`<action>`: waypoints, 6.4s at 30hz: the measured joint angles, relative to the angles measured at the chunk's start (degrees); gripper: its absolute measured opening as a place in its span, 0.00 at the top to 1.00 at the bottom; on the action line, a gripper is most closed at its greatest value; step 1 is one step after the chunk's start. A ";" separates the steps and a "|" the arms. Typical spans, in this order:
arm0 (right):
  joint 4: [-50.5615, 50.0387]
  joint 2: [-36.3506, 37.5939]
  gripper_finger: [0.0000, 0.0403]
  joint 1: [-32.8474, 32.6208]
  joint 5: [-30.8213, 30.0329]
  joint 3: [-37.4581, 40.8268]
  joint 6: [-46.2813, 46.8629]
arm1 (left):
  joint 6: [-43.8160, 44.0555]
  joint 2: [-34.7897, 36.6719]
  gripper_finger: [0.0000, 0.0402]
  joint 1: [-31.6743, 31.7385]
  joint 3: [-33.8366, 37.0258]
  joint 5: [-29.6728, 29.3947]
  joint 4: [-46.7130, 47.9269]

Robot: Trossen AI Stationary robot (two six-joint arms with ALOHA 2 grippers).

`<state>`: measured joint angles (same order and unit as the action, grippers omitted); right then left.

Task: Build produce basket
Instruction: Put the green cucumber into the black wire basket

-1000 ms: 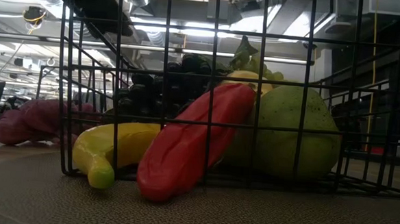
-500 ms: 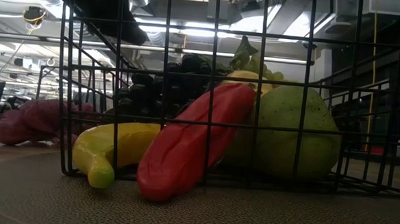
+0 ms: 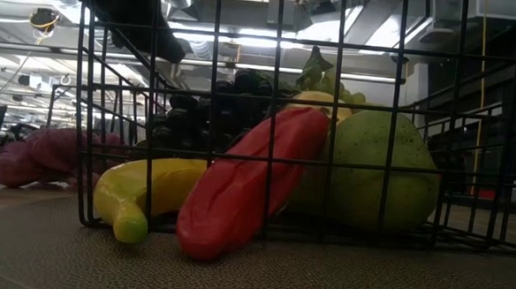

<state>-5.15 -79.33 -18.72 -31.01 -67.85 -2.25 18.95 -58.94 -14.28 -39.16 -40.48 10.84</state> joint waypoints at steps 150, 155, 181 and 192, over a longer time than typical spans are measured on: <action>-62.31 -45.15 0.73 18.79 37.49 -64.41 7.46 | 8.08 24.77 0.74 -5.30 0.07 -1.58 24.27; -63.88 -44.26 0.71 11.63 35.43 -64.43 6.71 | 8.14 24.79 0.74 -5.30 0.07 -1.58 24.31; -68.87 -44.41 0.70 0.44 27.60 -63.95 15.61 | 7.94 24.77 0.74 -5.30 0.07 -1.60 24.30; -66.42 -44.41 0.60 0.26 28.11 -63.95 24.02 | 7.93 24.79 0.74 -5.30 0.07 -1.62 24.30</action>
<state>-71.57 -123.74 -18.46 -2.89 -131.81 21.77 26.88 -34.15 -19.57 -39.09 -42.11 35.14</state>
